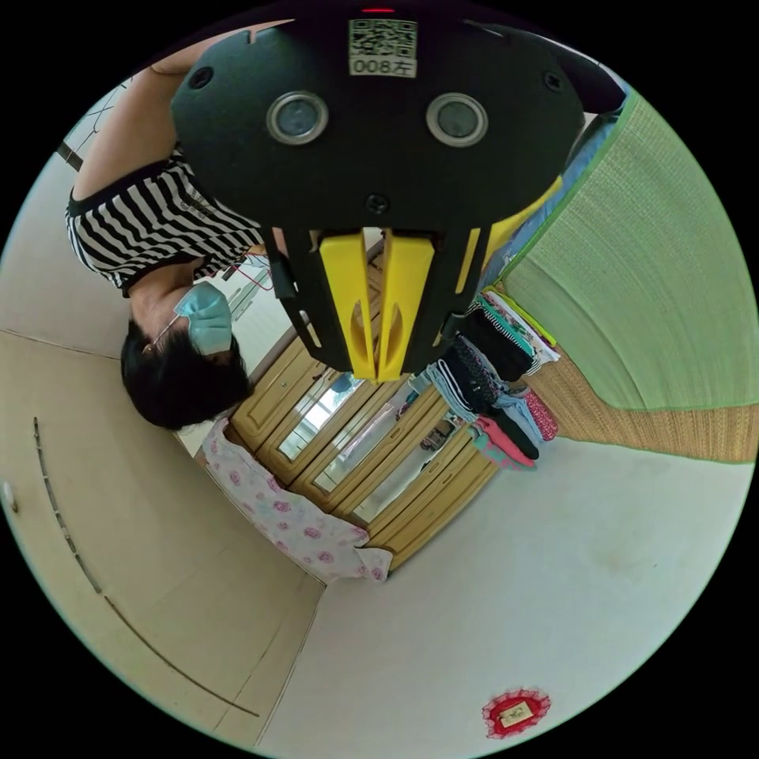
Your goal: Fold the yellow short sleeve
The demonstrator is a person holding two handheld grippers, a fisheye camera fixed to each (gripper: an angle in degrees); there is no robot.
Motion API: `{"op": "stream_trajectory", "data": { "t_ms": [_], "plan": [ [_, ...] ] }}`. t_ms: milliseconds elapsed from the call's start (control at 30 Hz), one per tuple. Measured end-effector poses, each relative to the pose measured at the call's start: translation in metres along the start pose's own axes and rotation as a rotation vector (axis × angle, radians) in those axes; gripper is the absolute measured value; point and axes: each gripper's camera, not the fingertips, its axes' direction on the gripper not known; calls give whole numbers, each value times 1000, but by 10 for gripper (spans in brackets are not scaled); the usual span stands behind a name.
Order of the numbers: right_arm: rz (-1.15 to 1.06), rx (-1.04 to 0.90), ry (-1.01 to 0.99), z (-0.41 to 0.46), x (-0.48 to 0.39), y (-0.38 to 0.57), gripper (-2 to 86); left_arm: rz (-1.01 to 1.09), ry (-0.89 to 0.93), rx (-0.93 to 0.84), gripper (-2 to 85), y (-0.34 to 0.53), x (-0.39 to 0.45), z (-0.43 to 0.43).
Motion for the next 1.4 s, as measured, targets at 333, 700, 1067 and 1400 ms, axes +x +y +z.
{"op": "stream_trajectory", "data": {
  "t_ms": [333, 700, 1067, 1400],
  "plan": [
    [147, 290, 347, -182, -39, 98, 5, -52, -31, 85, 1, 25, 16, -49],
    [-48, 793, 565, -382, -180, 164, 2, 138, -17, 199, 1, 24, 109, -111],
    [-439, 1176, 681, -503, -335, 181, 2, 539, -61, 422, 1, -6, 264, -203],
    [-604, 1169, 642, -526, -364, 62, 3, 692, -373, 485, 0, -58, 359, -264]
  ]
}}
